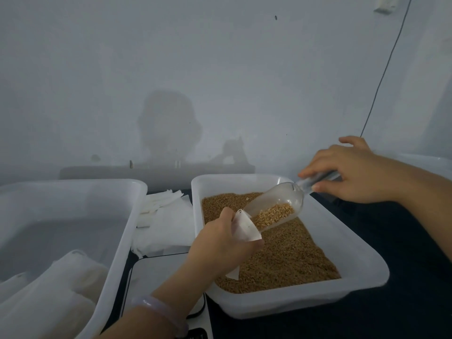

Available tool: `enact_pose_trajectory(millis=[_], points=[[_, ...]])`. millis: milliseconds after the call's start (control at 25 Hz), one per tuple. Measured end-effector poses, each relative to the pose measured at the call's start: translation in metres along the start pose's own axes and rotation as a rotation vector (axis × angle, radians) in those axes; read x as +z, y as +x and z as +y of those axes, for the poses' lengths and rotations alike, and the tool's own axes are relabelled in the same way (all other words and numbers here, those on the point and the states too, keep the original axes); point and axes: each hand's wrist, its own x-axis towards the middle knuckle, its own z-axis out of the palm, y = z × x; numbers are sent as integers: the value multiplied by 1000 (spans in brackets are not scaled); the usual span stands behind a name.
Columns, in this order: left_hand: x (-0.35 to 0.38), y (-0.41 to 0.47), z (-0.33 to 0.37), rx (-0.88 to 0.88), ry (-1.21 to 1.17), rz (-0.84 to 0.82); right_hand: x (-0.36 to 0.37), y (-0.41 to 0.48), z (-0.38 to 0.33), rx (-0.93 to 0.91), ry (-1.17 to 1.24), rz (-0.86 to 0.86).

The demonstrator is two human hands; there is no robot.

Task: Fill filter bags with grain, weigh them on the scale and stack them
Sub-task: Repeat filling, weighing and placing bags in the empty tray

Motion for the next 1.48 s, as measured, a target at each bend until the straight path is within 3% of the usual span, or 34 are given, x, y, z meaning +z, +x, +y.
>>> enact_pose_trajectory(millis=[240, 400, 560, 800, 920, 1240, 1480], points=[[-1, 0, 1, 19, -23, 57, -10, 7, -12, -59, -127, 74], [-4, -1, 1, -6, -101, 67, -12, 2, -16, -149, -125, 229], [-5, -2, -1, -23, -207, 82, -2, 2, -11, -135, -52, 264], [-5, -2, -4, -45, -293, 143, 36, -10, 10, 93, 343, 183], [-6, -2, -6, -33, -359, 160, 65, -19, 15, 184, 246, 156], [-8, -5, -6, 14, -559, 221, 125, -25, -25, -4, 250, -167], [-8, -4, -6, 22, -499, 155, 114, -37, -5, 103, 358, -161]])
